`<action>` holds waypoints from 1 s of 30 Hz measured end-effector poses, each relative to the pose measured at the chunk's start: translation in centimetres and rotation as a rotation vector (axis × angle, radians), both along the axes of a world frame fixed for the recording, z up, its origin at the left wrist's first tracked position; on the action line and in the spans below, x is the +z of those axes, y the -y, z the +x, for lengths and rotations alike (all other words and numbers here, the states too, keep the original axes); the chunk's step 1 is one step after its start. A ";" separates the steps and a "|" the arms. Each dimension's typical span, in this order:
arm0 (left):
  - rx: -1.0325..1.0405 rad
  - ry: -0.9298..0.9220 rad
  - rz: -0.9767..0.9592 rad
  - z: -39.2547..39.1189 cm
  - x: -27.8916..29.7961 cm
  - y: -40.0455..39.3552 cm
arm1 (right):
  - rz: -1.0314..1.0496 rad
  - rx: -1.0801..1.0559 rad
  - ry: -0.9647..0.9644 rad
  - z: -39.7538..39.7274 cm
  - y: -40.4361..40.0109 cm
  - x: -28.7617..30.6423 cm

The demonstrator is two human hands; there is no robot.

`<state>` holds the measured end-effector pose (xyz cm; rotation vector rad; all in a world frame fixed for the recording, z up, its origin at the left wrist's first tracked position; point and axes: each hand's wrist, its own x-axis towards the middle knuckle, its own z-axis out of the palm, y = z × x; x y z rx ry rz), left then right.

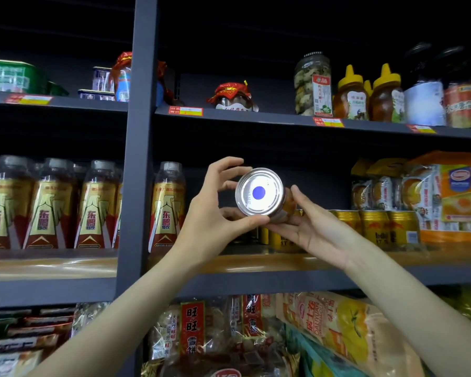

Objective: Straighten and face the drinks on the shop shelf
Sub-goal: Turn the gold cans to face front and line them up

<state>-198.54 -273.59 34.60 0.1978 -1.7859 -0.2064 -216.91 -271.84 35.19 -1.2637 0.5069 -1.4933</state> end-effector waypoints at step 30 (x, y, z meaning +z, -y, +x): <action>0.370 0.208 0.167 2.7 -0.7 4.4 | -0.804 -0.771 -0.784 0.2 0.8 -0.6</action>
